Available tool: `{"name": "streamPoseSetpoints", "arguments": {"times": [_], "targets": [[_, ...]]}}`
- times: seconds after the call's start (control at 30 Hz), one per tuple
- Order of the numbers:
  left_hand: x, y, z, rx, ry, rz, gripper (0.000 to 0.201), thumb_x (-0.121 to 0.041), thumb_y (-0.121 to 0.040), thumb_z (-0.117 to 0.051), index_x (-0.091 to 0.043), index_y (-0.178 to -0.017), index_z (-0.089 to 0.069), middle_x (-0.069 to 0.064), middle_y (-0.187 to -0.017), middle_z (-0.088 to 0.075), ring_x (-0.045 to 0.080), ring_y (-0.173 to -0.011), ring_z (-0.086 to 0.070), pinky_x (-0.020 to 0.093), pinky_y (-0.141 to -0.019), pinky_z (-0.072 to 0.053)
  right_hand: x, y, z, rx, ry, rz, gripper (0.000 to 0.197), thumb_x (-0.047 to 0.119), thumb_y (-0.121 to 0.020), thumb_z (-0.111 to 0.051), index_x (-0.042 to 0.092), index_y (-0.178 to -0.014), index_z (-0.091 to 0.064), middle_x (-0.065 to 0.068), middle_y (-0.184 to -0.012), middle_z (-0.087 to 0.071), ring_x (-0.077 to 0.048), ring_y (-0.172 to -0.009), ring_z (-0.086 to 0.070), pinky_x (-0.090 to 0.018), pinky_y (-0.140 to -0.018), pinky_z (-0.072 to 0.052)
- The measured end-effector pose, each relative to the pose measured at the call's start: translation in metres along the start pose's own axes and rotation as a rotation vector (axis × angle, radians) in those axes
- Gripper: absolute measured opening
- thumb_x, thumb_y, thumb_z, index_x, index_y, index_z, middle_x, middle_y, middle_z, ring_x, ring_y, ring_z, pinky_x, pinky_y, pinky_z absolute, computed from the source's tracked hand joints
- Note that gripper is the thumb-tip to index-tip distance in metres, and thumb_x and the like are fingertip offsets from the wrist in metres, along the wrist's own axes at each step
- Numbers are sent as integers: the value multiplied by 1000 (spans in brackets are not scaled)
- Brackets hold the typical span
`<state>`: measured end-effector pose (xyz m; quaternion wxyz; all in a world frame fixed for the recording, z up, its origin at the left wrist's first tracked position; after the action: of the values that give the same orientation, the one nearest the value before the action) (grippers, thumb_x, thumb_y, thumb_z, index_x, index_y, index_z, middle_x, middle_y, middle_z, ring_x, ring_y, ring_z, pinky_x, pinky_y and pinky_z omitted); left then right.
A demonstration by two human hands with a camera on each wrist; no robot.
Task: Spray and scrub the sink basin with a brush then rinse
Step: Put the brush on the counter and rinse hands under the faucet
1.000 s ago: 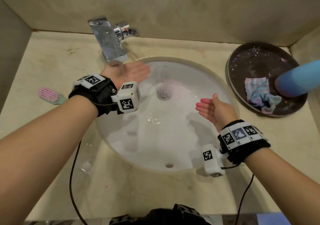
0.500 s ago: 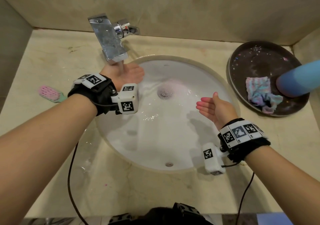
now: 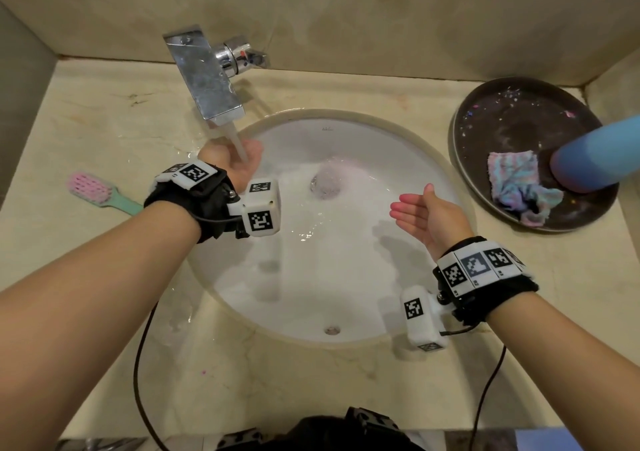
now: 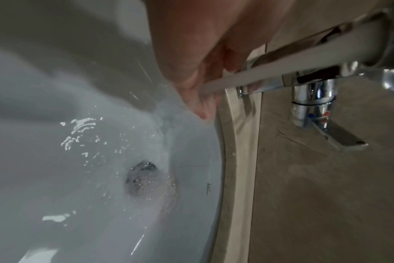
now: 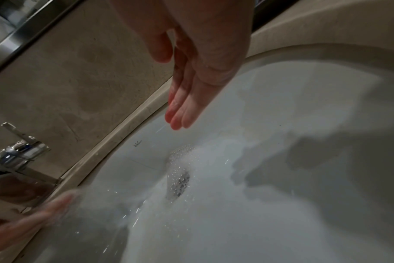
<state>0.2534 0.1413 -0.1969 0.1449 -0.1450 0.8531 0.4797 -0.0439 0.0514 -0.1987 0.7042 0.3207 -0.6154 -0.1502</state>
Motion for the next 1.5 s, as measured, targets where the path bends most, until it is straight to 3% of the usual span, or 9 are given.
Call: {"name": "streamPoseSetpoints", "arguments": {"times": [0.13, 0.3, 0.47, 0.6, 0.73, 0.93, 1.07, 1.3, 1.5], "targets": [[9, 11, -19, 178, 2, -31, 40, -19, -103, -25, 3, -122, -53, 14, -113, -63, 28, -112, -60, 30, -96, -48, 0, -3, 6, 12, -7, -3, 45, 37, -102, -32, 6, -90, -62, -15, -94, -68, -23, -89, -68, -30, -81, -54], [10, 14, -23, 100, -280, 37, 53, -34, -103, -19, 2, -131, -47, 20, -126, -57, 31, -111, -59, 38, -100, -45, 3, -7, 8, 33, -8, -1, 44, 36, -102, -31, 6, -90, -62, -15, -94, -68, -23, -89, -67, -29, -81, -54], [4, 1, -9, 7, -95, 16, 39, -27, -99, -26, -11, -67, -41, 2, -62, -35, 14, -56, -34, 22, -58, -29, 3, -12, 9, 49, 5, 1, 45, 36, -102, -31, 6, -90, -62, -16, -95, -68, -23, -89, -68, -29, -80, -55], [9, 6, -16, 185, -279, 25, 56, -38, -101, -20, 4, -103, -58, 21, -107, -65, 30, -93, -64, 37, -84, -51, 6, -16, 7, 62, 9, -5, 45, 36, -102, -32, 6, -90, -62, -15, -93, -69, -23, -88, -68, -28, -78, -55], [14, 8, -16, 140, -461, 90, 54, -33, -103, -19, 4, -120, -54, 20, -114, -65, 30, -98, -67, 38, -86, -54, 7, -18, 5, 67, 6, -11, 45, 36, -102, -32, 5, -89, -62, -14, -90, -68, -22, -85, -68, -28, -77, -55], [6, 2, -5, 27, -121, -22, 51, -22, -99, -26, -5, -62, -57, 4, -71, -42, 16, -63, -39, 25, -65, -33, 8, -17, 4, 77, 18, -10, 44, 35, -102, -31, 5, -90, -62, -15, -93, -68, -24, -87, -68, -29, -80, -55], [13, 8, -20, 202, -376, 50, 54, -35, -103, -22, 2, -106, -61, 19, -107, -66, 28, -103, -63, 37, -88, -51, 8, -16, 3, 76, 17, -12, 44, 35, -102, -32, 5, -90, -62, -15, -93, -68, -24, -87, -67, -29, -79, -55], [5, -4, -1, -25, -266, 13, 45, -26, -99, -23, -13, -62, -45, 1, -68, -33, 13, -58, -31, 22, -56, -28, 9, -17, 4, 71, 19, -15, 45, 35, -102, -31, 4, -91, -62, -15, -93, -68, -23, -86, -68, -29, -78, -55], [10, 9, -20, 230, -280, 20, 64, -43, -102, -16, 2, -103, -61, 19, -107, -68, 30, -101, -66, 38, -87, -54, 9, -16, 5, 75, 23, -9, 45, 35, -102, -31, 5, -90, -62, -15, -93, -67, -24, -87, -67, -29, -80, -55]]}}
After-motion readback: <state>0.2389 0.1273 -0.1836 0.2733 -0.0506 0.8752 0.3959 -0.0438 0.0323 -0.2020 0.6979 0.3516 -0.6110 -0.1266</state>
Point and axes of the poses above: each hand's wrist, its own y-axis away from the middle knuckle, its own z-axis out of the back of the hand, x = y × z, the point moved 3 cm from there along -y, towards the middle knuckle
